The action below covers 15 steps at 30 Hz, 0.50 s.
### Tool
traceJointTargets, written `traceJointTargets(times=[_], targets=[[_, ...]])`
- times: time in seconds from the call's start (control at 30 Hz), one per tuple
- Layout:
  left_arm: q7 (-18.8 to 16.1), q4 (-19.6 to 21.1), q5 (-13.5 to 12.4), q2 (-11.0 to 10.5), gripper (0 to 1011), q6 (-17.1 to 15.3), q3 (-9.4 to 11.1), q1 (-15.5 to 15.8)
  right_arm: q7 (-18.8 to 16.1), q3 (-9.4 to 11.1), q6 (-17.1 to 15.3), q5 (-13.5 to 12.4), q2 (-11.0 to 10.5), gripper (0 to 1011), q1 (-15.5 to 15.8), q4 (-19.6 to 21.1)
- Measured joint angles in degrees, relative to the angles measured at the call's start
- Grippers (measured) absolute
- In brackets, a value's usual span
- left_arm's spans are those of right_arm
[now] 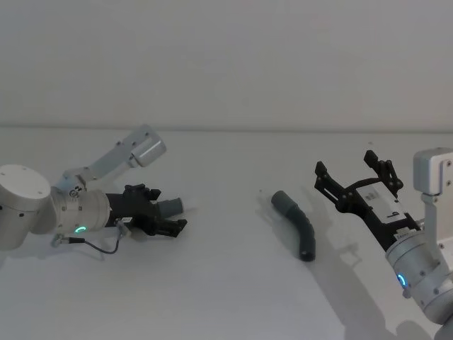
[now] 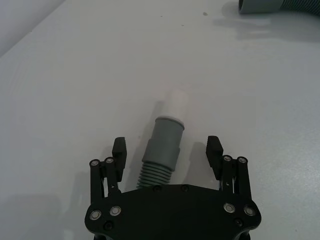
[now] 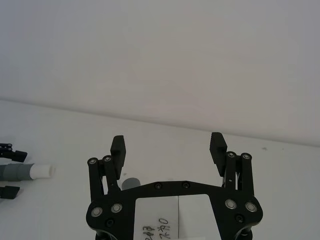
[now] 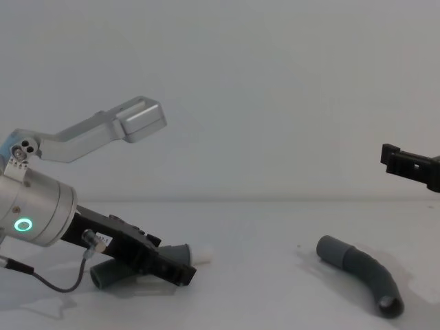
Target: Use both hands to pick up one end of the pipe from the table, align the ends, and insert them.
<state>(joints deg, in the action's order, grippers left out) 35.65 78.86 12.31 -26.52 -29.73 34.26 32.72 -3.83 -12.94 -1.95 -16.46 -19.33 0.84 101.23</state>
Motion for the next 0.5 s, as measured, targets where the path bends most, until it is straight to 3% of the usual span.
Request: traceJointTargets(times=[0.27,0.5], targets=[[0.3,0.0,0.2,-0.1,825,-0.2,0.2,0.2,0.0,0.0,0.0,0.0,0.0,1001,0.0,0.0],[0.5,-0.1,0.3,-0.2,616,-0.4,0.3,0.3,0.0,0.0,0.0,0.0,0.0,1001,0.0,0.0]])
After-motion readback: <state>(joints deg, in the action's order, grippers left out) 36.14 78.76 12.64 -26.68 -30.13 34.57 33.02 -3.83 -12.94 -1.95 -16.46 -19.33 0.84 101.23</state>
